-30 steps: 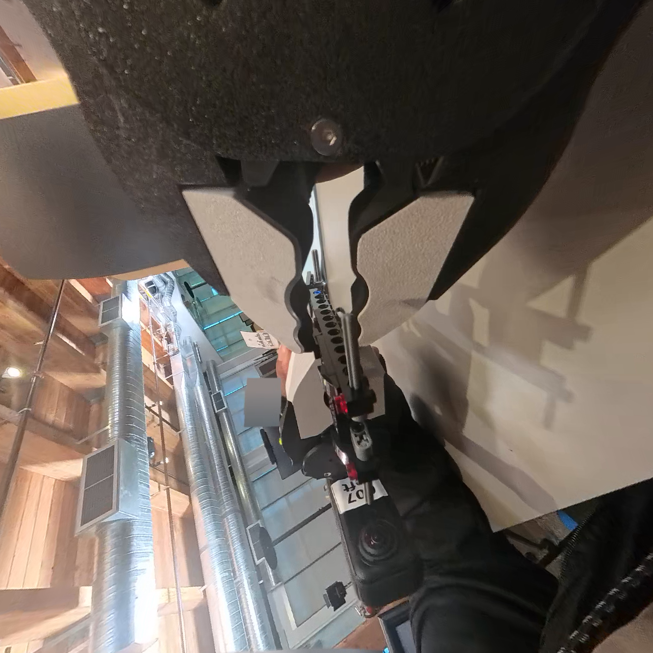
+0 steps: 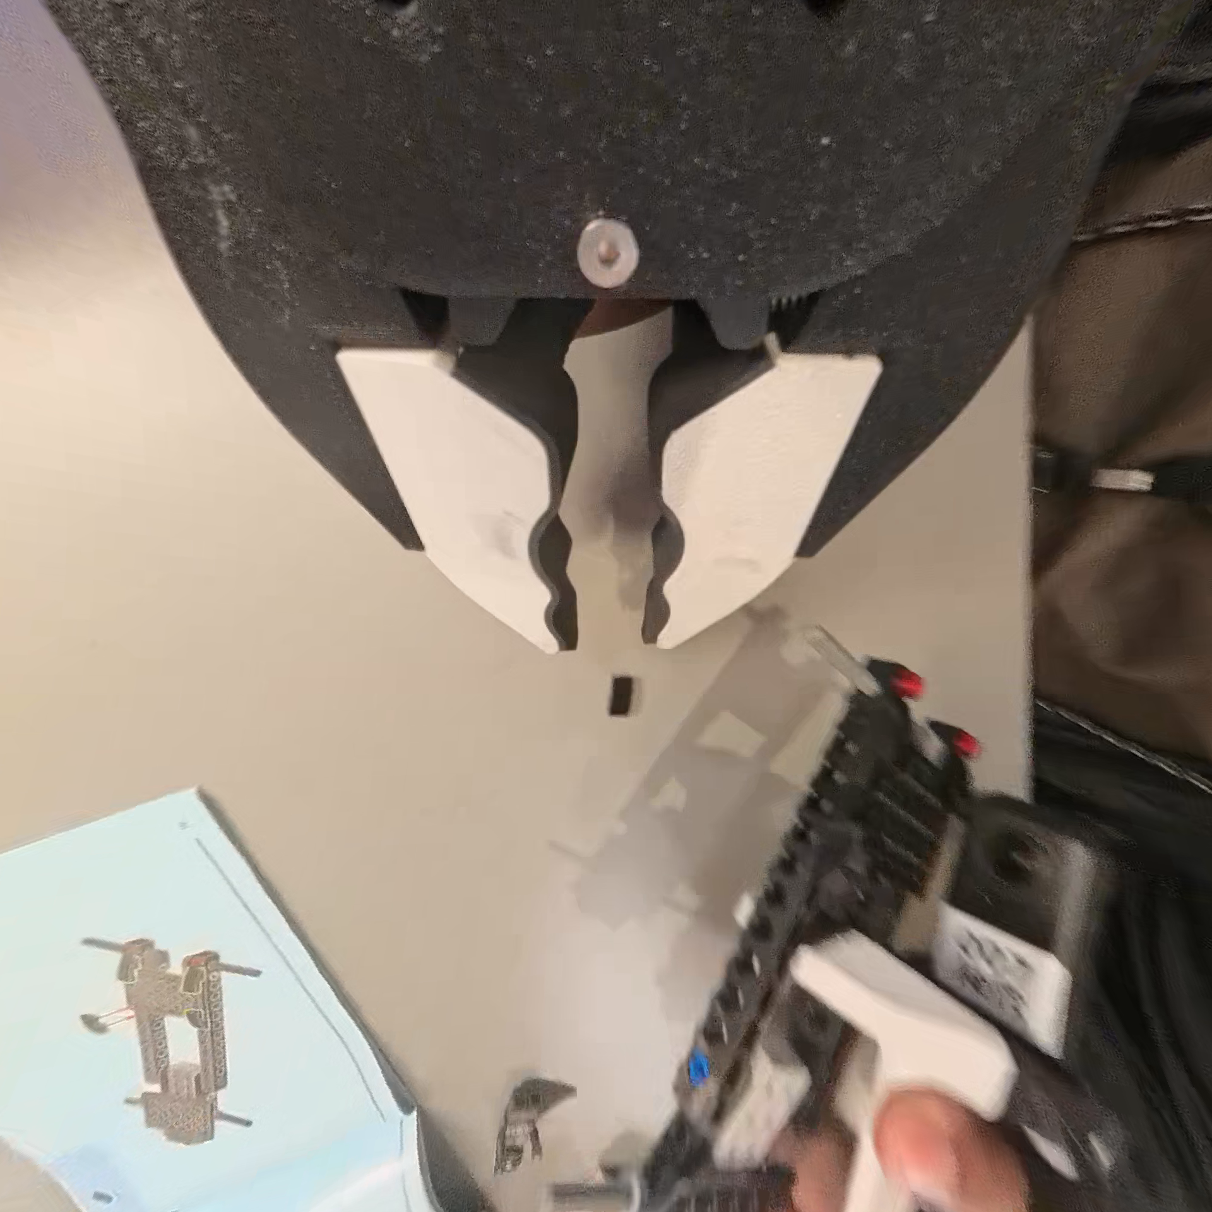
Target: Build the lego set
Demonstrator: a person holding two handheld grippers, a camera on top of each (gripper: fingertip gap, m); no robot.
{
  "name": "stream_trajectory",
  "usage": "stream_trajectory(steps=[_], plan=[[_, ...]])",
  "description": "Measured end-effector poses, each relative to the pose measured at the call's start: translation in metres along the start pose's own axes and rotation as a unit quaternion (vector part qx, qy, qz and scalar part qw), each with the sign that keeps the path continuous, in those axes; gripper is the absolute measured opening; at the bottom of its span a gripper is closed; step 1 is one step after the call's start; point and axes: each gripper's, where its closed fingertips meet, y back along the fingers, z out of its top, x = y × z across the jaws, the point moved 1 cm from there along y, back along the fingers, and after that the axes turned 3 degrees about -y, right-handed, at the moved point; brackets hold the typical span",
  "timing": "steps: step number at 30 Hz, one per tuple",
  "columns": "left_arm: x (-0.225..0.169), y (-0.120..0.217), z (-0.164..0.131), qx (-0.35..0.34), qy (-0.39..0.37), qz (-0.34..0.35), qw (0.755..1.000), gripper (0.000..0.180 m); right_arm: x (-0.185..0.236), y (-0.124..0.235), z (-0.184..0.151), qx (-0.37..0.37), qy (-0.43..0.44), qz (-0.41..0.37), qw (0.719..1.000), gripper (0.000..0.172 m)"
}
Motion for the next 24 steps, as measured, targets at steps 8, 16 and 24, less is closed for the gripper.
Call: stream_trajectory(steps=[8,16,24], plan=[[-0.012,-0.005,-0.001,-0.006,-0.064,-0.006,0.998,0.009,0.035,-0.005,0.038,-0.024,-0.105,0.169,0.98,0.023],[-0.014,-0.005,0.006,-0.021,-0.105,0.009,0.994,0.009,0.035,-0.02,0.037,-0.016,-0.192,0.26,0.946,0.023],[-0.008,-0.004,0.012,-0.022,-0.117,0.016,0.993,0.009,0.042,-0.02,0.037,-0.047,-0.227,0.313,0.921,0.018]])
